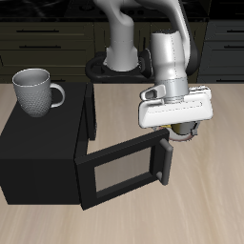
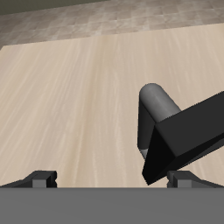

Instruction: Open the microwave

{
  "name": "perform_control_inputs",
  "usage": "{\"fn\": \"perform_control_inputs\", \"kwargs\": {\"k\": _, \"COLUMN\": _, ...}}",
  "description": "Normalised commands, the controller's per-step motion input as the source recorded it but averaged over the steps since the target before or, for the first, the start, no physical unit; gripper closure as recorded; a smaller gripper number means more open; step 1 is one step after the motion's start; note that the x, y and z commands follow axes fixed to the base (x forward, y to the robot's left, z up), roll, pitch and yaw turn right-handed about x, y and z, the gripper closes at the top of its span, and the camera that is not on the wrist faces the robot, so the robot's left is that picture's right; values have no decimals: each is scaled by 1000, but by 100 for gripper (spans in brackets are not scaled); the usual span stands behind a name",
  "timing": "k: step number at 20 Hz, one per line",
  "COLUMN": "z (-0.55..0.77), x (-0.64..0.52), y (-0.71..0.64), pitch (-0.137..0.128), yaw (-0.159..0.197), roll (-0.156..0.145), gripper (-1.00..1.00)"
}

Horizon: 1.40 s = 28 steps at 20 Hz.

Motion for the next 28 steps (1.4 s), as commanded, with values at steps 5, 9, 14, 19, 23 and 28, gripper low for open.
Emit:
{"fn": "perform_control_inputs", "kwargs": {"k": 5, "z": 72, "x": 135, "y": -93, "pitch": -15, "yaw": 19, "roll": -5, "gripper": -100}}
{"fn": "perform_control_inputs", "kwargs": {"k": 9, "z": 123, "x": 92, "y": -223, "pitch": -14, "yaw": 8, "roll": -13, "gripper": -100}}
{"fn": "perform_control_inputs", "kwargs": {"k": 14, "z": 159, "x": 51, "y": -184, "pitch": -33, "yaw": 8, "roll": -3, "gripper": -100}}
{"fn": "perform_control_inputs", "kwargs": {"k": 19, "z": 118, "x": 197, "y": -77, "pitch": -21, "yaw": 44, "roll": 46, "gripper": -100}}
{"fn": "perform_control_inputs", "kwargs": {"k": 23, "z": 51, "x": 165, "y": 7, "pitch": -14, "yaw": 33, "roll": -12, "gripper": -100}}
{"fn": "perform_control_inputs", "kwargs": {"k": 28, "z": 0, "x": 248, "y": -52, "pitch": -21, "yaw": -2, "roll": -7, "gripper": -100}}
